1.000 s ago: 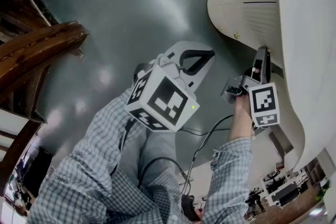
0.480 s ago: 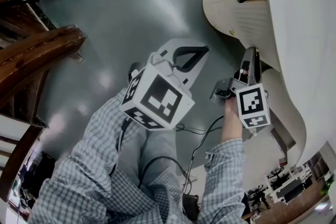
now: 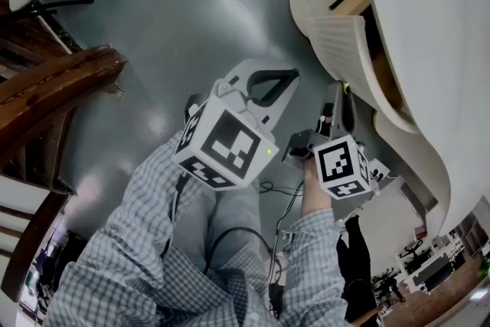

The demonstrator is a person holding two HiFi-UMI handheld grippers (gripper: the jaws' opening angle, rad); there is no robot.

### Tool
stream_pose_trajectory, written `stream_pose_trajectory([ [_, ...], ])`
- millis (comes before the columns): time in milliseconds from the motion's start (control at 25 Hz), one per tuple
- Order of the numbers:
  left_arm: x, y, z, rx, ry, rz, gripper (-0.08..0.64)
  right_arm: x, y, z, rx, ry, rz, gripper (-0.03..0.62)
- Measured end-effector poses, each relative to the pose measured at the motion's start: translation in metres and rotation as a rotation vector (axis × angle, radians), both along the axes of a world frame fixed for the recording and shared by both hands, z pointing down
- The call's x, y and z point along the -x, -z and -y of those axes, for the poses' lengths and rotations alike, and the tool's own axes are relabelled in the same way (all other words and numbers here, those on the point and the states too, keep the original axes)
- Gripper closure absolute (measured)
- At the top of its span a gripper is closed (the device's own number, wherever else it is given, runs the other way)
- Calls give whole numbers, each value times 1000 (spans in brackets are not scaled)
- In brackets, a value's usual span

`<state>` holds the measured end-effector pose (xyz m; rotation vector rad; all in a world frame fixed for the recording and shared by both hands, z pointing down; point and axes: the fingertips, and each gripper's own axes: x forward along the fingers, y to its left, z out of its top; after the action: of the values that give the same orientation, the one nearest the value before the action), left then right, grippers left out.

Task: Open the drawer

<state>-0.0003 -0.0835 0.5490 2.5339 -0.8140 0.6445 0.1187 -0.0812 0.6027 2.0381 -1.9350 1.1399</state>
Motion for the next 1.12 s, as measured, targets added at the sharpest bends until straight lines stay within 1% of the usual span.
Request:
stream_pose_trajectory([
  [240,4,-1,-9,6,-18,2,558,17,-3,-18,12,25,3,492],
  [400,0,1,-21,16,-34,-12,558,18,-3,-30,29,31,9,493],
  [600,1,-1,-36,24,-88,28,558,25,-3,-44,55,29,8,494],
  [840,5,3,-49,34,-121,43,558,34,-5,-60,77,44,12,492],
  [1120,5,8,-62,40,-165,41,558,43,-6,-74,103,50,11,492],
])
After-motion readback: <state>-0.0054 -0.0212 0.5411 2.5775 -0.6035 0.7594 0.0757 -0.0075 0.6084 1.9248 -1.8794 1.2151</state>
